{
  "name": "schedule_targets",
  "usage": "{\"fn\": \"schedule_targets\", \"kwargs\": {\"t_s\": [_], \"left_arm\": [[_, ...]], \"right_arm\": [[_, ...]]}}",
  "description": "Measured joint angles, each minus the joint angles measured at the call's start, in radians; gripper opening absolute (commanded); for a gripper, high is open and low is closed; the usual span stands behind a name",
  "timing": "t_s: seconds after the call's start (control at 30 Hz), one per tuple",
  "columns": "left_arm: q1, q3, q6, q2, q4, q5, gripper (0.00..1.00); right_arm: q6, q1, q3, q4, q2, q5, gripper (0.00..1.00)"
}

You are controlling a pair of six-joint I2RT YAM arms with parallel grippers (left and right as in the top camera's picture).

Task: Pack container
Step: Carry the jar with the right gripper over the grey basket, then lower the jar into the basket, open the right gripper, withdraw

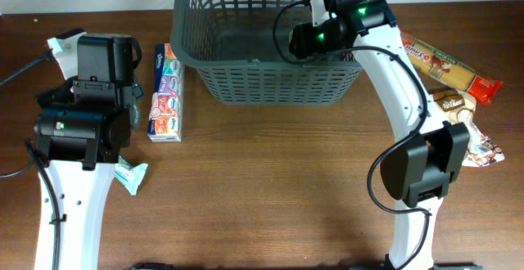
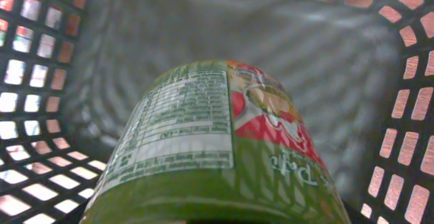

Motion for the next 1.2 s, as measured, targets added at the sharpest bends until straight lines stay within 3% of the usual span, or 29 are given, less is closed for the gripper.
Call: {"fn": "schedule_targets", "kwargs": {"t_s": [0.2,0.97,1.2], "left_arm": [[0.000,0.000,0.000,0.000,0.000,0.000,0.99],[0.000,0.000,0.000,0.000,0.000,0.000,0.99],[0.000,0.000,0.000,0.000,0.000,0.000,0.99]], "right_arm": [[-0.002,0.000,-0.003,0.037,0.001,0.003,0.33],[-0.003,0.000,-0.003,0.087,0.062,0.026,0.34],[-0.003,0.000,-0.004,0.099,0.083,0.030,0.43]]}}
